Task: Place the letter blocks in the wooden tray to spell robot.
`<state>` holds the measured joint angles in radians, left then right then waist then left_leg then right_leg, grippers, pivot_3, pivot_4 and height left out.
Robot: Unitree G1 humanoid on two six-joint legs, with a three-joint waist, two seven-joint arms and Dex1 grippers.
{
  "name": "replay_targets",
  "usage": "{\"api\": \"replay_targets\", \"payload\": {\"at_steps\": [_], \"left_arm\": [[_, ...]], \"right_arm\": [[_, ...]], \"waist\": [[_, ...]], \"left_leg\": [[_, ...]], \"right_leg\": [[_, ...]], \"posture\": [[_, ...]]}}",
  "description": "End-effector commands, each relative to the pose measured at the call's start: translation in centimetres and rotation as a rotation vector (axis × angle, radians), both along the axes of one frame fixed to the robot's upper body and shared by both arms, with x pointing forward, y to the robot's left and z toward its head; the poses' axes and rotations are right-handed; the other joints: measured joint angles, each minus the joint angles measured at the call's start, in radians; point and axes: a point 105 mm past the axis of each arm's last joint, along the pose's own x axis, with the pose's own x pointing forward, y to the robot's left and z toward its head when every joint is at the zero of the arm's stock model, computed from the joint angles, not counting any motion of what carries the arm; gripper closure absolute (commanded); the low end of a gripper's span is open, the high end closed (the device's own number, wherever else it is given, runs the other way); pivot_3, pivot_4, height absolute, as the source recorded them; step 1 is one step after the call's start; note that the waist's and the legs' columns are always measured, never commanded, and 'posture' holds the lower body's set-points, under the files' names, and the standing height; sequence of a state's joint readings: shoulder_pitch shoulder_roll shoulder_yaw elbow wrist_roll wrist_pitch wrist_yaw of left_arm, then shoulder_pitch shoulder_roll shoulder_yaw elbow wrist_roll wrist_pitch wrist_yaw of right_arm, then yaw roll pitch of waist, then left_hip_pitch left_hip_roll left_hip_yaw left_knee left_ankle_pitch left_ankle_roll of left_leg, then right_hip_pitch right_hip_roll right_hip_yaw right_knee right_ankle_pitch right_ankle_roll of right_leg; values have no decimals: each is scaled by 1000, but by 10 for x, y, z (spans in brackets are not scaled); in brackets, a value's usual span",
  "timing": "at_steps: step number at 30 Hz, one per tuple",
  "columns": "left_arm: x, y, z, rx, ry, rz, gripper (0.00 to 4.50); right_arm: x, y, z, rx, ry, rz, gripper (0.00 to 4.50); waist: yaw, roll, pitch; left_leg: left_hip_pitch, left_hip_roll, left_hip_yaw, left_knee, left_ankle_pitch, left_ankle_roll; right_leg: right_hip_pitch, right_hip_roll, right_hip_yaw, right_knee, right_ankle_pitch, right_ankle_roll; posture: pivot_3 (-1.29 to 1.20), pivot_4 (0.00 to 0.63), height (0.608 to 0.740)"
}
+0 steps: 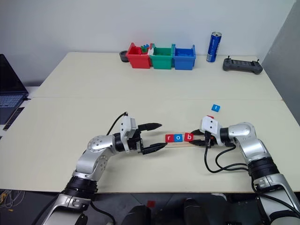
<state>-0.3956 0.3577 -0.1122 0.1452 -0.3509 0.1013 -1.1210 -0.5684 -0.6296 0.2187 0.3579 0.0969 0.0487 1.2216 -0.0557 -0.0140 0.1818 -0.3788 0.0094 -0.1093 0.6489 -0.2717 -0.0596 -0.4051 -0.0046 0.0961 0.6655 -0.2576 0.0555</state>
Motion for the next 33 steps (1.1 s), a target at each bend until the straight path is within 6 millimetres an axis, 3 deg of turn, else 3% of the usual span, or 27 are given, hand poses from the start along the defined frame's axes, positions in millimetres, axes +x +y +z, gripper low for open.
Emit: {"api": "replay_targets", "payload": {"at_steps": [1,11,18,20,29,32,33], "left_arm": [[-3,0,10,-7,-44,-7,0],[-4,1,10,-3,-43,-9,0],[-4,1,10,-2,-45,-9,0],[-4,1,10,-1,-45,-9,0],[-2,0,11,-1,-45,-10,0],[-2,0,11,-1,-46,-11,0],[-2,0,11,0,-46,-11,0]], "right_arm": [[3,3,12,-5,-45,28,3037],[6,3,12,-11,-47,30,3037],[6,2,17,-2,-46,29,542],[8,2,21,16,-51,16,13],[19,0,44,148,-88,-87,13],[22,2,46,167,-105,-112,550],[23,3,44,163,-113,-117,908]], "waist": [[0,0,0],[0,0,0],[0,0,0],[0,0,0],[0,0,0],[0,0,0],[0,0,0]], "left_leg": [[0,0,0,0,0,0],[0,0,0,0,0,0],[0,0,0,0,0,0],[0,0,0,0,0,0],[0,0,0,0,0,0],[0,0,0,0,0,0],[0,0,0,0,0,0]], "right_leg": [[0,0,0,0,0,0],[0,0,0,0,0,0],[0,0,0,0,0,0],[0,0,0,0,0,0],[0,0,0,0,0,0],[0,0,0,0,0,0],[0,0,0,0,0,0]], "posture": [[0,150,740],[0,150,740],[0,150,740],[0,150,740],[0,150,740],[0,150,740],[0,150,740]]}}
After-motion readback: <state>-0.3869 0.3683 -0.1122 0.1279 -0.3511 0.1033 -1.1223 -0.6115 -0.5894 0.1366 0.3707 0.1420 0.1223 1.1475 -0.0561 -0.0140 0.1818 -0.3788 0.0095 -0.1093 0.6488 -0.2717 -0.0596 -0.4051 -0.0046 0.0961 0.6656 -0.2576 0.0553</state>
